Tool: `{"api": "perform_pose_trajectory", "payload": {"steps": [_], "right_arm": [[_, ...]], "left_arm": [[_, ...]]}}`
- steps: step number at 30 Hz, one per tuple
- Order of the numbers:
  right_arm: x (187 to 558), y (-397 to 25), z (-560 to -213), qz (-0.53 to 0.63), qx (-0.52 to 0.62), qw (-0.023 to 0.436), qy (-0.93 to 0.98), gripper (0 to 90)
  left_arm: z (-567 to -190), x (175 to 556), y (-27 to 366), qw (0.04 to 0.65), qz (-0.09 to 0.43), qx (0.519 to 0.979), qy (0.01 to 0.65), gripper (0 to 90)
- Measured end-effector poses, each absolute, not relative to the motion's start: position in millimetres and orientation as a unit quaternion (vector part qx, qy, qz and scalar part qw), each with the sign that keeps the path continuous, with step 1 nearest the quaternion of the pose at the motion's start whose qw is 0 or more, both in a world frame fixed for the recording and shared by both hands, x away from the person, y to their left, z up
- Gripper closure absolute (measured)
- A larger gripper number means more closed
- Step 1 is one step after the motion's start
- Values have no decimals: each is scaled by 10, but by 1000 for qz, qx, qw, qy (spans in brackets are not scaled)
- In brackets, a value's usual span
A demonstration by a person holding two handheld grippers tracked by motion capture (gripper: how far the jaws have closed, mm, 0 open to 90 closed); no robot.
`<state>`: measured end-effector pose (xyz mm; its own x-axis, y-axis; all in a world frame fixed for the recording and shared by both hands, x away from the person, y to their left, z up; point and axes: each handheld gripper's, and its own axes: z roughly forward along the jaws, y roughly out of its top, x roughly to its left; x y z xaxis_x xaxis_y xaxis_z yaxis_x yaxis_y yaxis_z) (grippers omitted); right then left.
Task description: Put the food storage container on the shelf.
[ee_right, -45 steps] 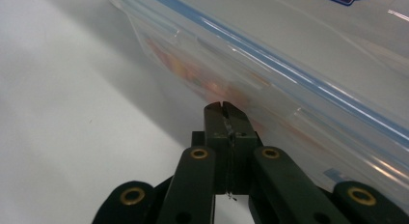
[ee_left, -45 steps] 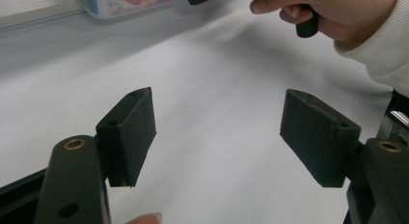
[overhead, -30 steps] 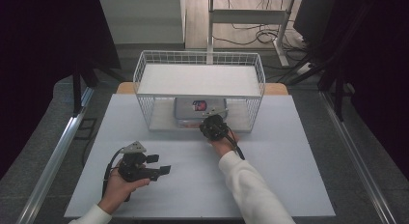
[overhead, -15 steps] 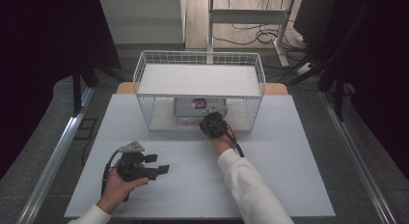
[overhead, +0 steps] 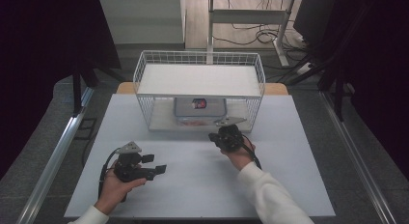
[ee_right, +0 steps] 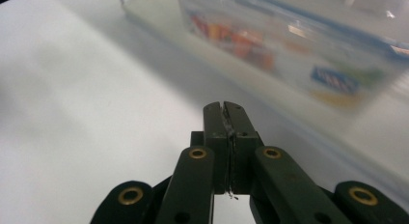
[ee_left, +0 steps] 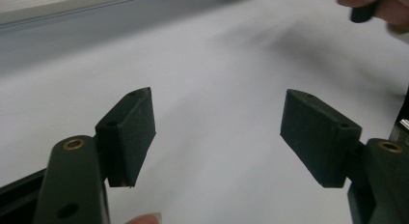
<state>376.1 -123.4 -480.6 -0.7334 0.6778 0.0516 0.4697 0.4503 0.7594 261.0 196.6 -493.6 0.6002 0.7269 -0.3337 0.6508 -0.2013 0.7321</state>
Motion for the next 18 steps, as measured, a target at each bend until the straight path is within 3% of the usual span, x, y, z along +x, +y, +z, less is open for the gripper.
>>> {"api": "perform_pose_trajectory", "payload": {"steps": [10,14,16,17,18], "right_arm": [[3223,-1797,-4701,409,330,130,841,877],[2987,-2088,-4707,407,340,127,838,838],[2842,-2325,-4708,415,357,125,827,677],[2842,-2325,-4708,415,357,125,827,677],[2777,-2438,-4703,417,378,134,816,456]], "left_arm": [[-4906,2594,1909,444,52,779,439,274],[-4902,2581,1938,441,64,780,440,272],[-4905,2577,1940,439,72,778,444,265],[-4905,2577,1940,439,72,778,444,262],[-4912,2569,1922,433,81,781,443,257]]}}
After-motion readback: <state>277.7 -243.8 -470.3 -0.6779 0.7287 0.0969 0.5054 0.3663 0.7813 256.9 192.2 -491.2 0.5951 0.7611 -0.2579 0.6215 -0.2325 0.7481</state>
